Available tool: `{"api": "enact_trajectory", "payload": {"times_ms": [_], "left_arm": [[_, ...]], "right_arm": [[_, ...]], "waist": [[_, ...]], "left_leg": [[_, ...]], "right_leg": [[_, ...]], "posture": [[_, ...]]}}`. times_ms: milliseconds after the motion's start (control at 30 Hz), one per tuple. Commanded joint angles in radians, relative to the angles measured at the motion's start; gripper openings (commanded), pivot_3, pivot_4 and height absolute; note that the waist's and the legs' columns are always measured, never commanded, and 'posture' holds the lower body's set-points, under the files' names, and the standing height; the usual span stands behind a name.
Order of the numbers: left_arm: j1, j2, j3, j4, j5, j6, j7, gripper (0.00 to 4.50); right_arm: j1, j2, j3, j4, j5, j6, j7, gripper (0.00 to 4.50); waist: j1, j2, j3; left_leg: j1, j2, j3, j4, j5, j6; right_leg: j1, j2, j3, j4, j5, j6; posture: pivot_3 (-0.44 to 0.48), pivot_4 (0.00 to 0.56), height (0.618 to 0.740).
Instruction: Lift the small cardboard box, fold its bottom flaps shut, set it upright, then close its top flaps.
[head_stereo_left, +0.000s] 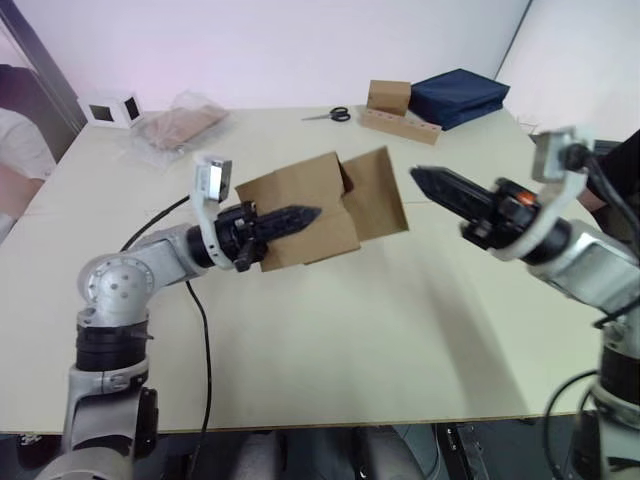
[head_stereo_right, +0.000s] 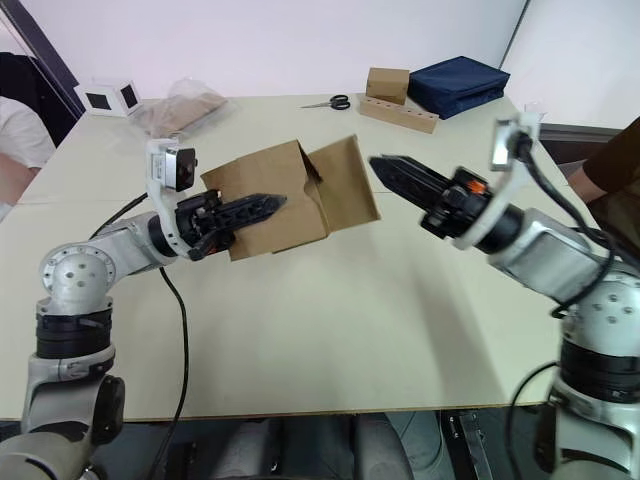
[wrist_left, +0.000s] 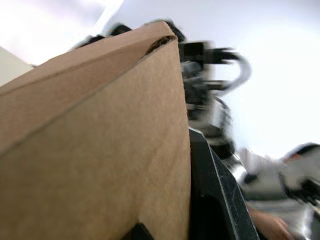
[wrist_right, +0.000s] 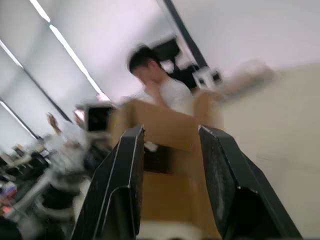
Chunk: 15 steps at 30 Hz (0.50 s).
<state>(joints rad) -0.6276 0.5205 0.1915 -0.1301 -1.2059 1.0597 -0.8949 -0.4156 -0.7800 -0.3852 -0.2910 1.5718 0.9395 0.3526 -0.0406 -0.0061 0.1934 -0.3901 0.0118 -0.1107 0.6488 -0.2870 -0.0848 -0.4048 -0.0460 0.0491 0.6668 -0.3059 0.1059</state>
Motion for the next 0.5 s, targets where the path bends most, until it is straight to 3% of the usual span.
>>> {"api": "enact_trajectory", "payload": {"times_ms": [33,500], "left_arm": [[-0.03,0.005,0.012,-0.019,-0.071,0.033,-0.026,0.0],[-0.059,-0.012,0.015,0.0,-0.102,0.046,0.02,0.0]], "right_arm": [[0.031,-0.009,-0.002,-0.012,-0.03,0.002,0.063,1.72],[0.072,0.082,0.042,-0.13,0.079,-0.018,-0.019,1.72]], "waist": [[-0.003,0.0,0.0],[-0.001,0.0,0.0]], "left_leg": [[0.0,0.0,0.0,0.0,0.0,0.0],[0.0,0.0,0.0,0.0,0.0,0.0]], "right_leg": [[0.0,0.0,0.0,0.0,0.0,0.0],[0.0,0.0,0.0,0.0,0.0,0.0]], "posture": [[0.0,0.15,0.74],[0.0,0.15,0.74]]}}
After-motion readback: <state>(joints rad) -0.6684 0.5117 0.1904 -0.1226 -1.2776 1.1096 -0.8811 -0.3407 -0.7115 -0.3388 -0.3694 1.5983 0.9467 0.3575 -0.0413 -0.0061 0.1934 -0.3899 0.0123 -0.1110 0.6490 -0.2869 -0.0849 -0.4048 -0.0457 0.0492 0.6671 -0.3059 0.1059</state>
